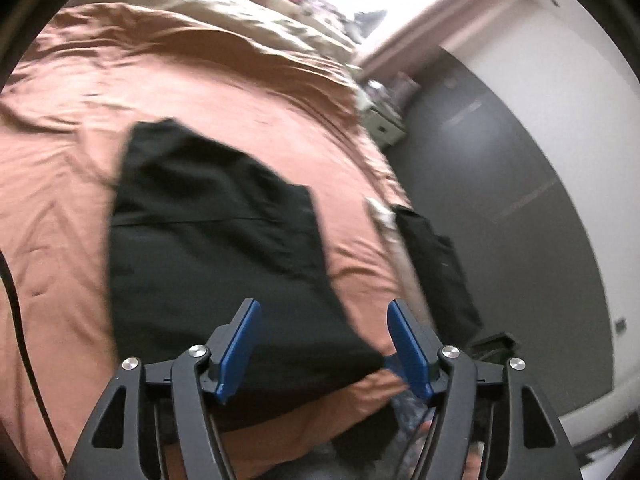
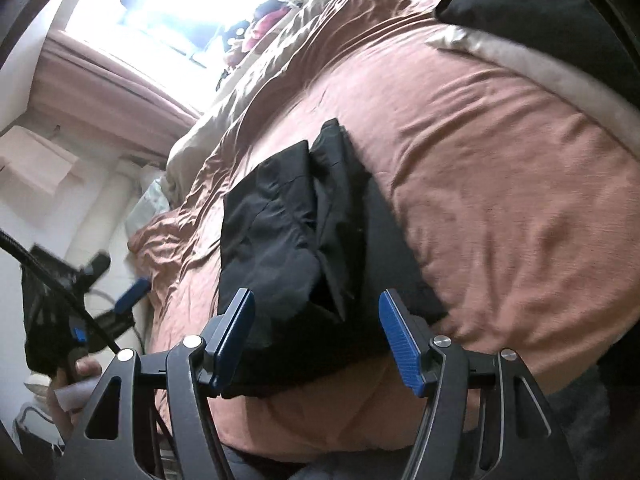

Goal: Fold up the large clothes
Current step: 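Fold the lifted jacket half over with the left gripper and release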

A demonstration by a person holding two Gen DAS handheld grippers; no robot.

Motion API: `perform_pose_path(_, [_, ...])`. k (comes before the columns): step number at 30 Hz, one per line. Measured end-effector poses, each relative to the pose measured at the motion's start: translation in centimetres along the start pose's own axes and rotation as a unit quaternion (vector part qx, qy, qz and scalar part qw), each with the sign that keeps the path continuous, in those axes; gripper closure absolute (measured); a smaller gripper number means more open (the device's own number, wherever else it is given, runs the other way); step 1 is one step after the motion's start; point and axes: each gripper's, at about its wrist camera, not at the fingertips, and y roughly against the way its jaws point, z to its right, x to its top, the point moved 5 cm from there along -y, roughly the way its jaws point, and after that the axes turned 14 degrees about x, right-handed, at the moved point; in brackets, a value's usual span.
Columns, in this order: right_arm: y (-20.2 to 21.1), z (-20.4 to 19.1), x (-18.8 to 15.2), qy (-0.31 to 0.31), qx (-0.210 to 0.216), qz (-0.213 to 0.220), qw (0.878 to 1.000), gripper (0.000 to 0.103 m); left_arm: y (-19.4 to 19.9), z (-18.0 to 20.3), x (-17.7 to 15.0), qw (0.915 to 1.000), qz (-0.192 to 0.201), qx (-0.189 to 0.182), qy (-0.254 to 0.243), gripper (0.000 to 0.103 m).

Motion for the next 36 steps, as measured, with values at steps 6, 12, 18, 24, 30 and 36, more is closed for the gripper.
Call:
perform_pose_path(6, [-3.1,0.9,-0.5,-0.017,0.003,-0.029,0.999,0.040,-0.3,-6.3,-1.9,0.9972,-0.007,0.066,0.036,0.036])
perform_pose_path(12, [-5.0,0.8,-0.4,-0.005,0.020,-0.040,0.999,0.080,-4.8,-11.5,-5.4,0.9868,-0.065,0.133,0.066,0.036])
perform_pose_path(18, [-2.7,2.0,0.7,-0.008,0.027,0.008,1.000,0.091,-7.3,-11.2,-7.3,0.9861,-0.091,0.110,0.085,0.036])
perform_pose_path(24, [-2.2,6.2,-0.6,-0.046,0.022,0.004,0.999,0.091,-7.4,-7.8,-6.9,0.9912,-0.086,0.089,0.046,0.049])
perform_pose_path(30, [-1.7,7.1,-1.3,-0.065,0.022,0.001,0.998,0.090,-8.2,-7.6,-7.2,0.9901,-0.092,0.098,0.039,0.058])
perform_pose_path(36, [-0.5,6.1,0.2,-0.036,-0.004,-0.005,0.999,0.047,-8.0,-8.0,-7.5,0.9893,-0.096,0.101,0.044,0.057])
